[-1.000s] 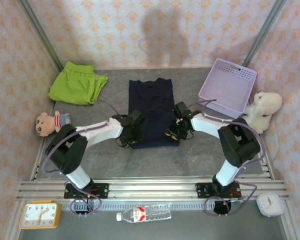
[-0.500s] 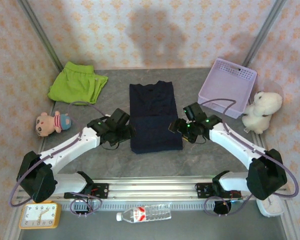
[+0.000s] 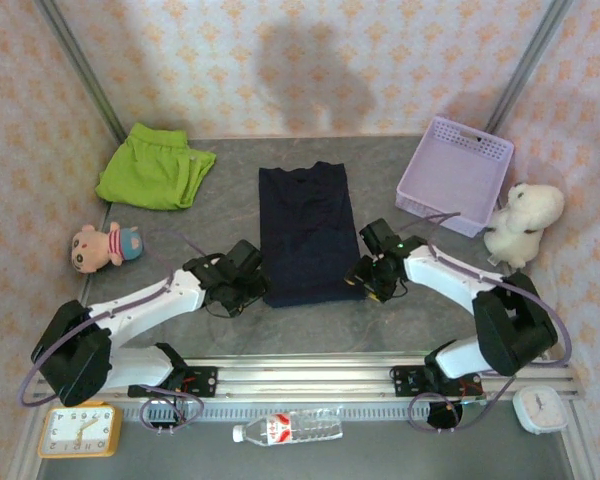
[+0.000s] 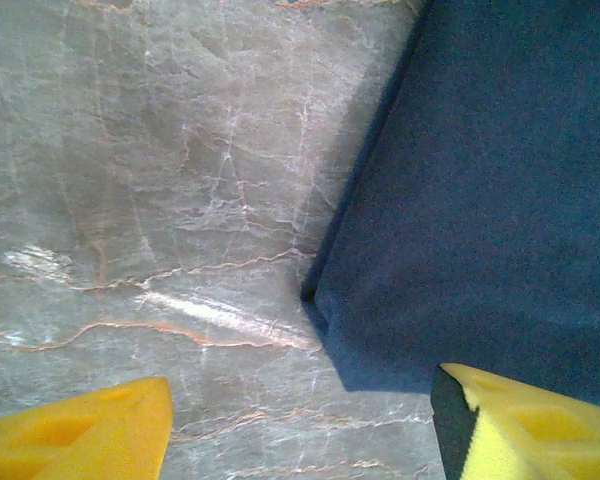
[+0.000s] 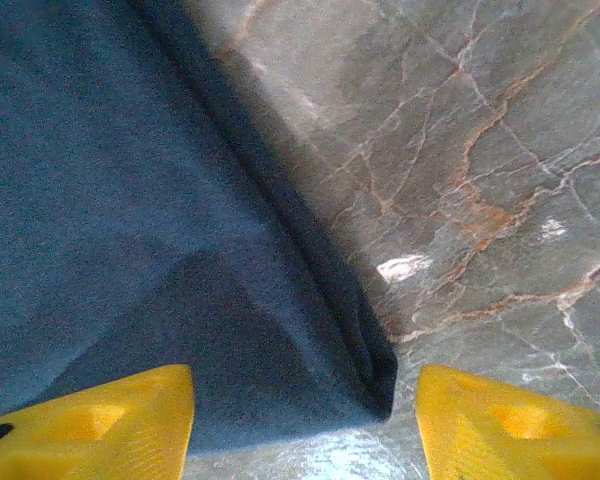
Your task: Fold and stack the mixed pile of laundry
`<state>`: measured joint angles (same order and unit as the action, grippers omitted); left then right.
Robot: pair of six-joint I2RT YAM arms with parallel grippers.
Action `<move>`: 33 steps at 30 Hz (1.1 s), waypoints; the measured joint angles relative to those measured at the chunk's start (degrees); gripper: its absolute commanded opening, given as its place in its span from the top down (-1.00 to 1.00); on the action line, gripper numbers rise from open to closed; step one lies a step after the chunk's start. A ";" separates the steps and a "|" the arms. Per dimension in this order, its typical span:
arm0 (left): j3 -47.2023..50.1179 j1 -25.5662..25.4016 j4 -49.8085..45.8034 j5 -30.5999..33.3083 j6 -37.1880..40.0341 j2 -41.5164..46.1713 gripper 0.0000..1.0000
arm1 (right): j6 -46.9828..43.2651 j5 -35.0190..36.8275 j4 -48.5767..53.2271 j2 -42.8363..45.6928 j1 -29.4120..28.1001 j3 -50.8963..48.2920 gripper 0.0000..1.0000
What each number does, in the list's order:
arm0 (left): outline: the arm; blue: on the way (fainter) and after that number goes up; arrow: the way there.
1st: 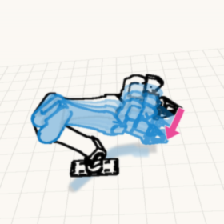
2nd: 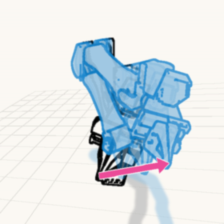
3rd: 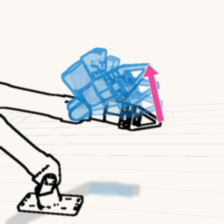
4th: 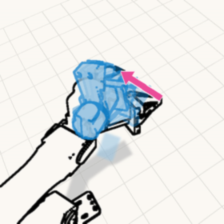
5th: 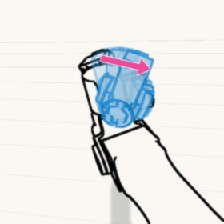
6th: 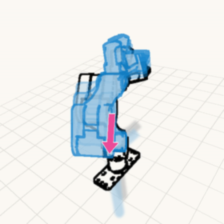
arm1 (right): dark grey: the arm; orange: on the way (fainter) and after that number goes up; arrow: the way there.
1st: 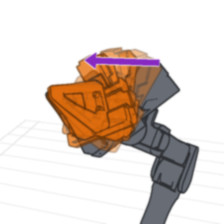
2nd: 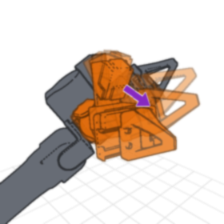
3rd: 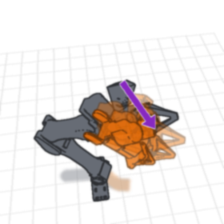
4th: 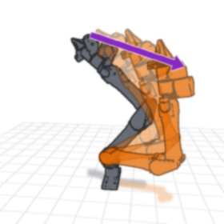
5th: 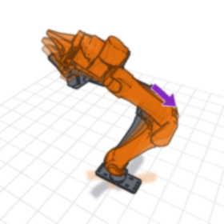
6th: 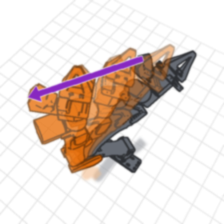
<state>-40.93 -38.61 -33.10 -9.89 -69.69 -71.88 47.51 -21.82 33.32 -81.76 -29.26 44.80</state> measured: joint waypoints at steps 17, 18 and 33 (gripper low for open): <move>-2.49 -4.90 1.99 2.23 -11.76 -6.25 -0.18 | 5.92 -0.24 -7.69 -5.81 -2.58 -0.22 1.00; -2.49 -4.90 1.99 2.80 -12.17 -6.32 -0.17 | 5.88 -0.24 -7.69 -5.79 -2.58 -0.22 1.00; -8.26 -4.90 2.97 6.34 -12.63 -19.76 0.54 | 4.20 -0.26 -7.65 -5.70 -2.60 -0.22 1.00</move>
<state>-49.19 -43.51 -30.13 -3.55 -82.32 -91.64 51.70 -22.09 25.67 -87.46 -31.86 44.58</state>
